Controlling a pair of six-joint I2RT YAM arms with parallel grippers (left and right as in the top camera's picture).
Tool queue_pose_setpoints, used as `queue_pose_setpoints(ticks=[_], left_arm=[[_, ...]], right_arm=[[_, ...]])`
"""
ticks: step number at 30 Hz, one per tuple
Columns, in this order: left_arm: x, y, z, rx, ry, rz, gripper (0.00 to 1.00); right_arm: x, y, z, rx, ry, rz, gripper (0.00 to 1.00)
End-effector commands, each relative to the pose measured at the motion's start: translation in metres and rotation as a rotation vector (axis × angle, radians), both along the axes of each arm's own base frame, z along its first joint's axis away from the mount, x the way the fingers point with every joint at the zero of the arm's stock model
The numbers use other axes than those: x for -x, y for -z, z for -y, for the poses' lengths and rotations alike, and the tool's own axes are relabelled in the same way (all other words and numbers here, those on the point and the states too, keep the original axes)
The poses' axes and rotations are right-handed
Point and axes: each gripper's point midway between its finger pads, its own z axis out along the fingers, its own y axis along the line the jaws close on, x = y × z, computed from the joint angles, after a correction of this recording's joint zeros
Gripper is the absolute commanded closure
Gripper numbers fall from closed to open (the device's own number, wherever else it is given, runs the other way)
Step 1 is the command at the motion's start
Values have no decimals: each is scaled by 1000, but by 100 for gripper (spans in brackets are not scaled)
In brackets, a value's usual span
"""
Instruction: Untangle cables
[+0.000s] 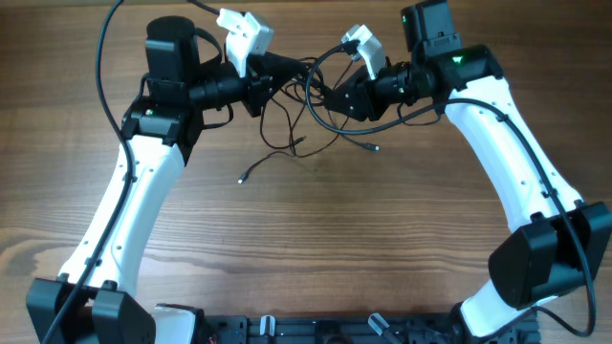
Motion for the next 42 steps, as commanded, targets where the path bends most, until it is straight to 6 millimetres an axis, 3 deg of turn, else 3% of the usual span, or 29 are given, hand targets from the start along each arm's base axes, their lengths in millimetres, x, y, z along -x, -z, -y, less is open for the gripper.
queue_pose_setpoints(ticks=[1, 3, 6, 7, 8, 15, 20, 24, 26, 30, 35, 39, 40, 41, 42], left_arm=[[4, -12, 5, 45, 43, 0, 96], [3, -14, 5, 49, 42, 2, 96], [3, -14, 5, 49, 42, 2, 96], [3, -14, 5, 49, 42, 2, 96], [3, -14, 5, 49, 42, 1, 96], [-5, -10, -10, 39, -10, -11, 96], [-12, 15, -41, -30, -94, -82, 96], [-12, 29, -66, -60, -139, -130, 96], [-14, 31, -82, -54, -169, -147, 96], [-15, 29, -91, -37, -177, -154, 96], [-15, 29, -91, -37, -177, -154, 96], [-14, 29, -91, -37, -177, -156, 96], [-14, 30, -91, -37, -177, -158, 96], [-14, 30, -91, -37, -177, -162, 96], [-13, 31, -91, -37, -176, -168, 96]], right_arm=[[2, -10, -2, -29, -21, 30, 53], [1, -10, -2, -31, -21, 36, 56], [-1, -11, -3, -31, -19, 47, 75], [-2, -11, -2, -27, -16, 49, 88], [-4, -10, -1, -17, -7, 54, 95], [-15, 7, 16, 106, 92, 46, 95], [-38, 29, 59, 324, 313, 43, 96], [-49, 31, 86, 345, 412, 22, 96], [-57, 32, 110, 345, 510, -13, 96], [-65, 33, 146, 347, 613, -49, 96], [-68, 39, 197, 400, 776, -100, 96], [-66, 45, 252, 537, 989, -115, 96], [-66, 45, 257, 541, 1000, -119, 96], [-64, 46, 260, 543, 1007, -126, 94], [-62, 47, 264, 546, 1013, -137, 76]])
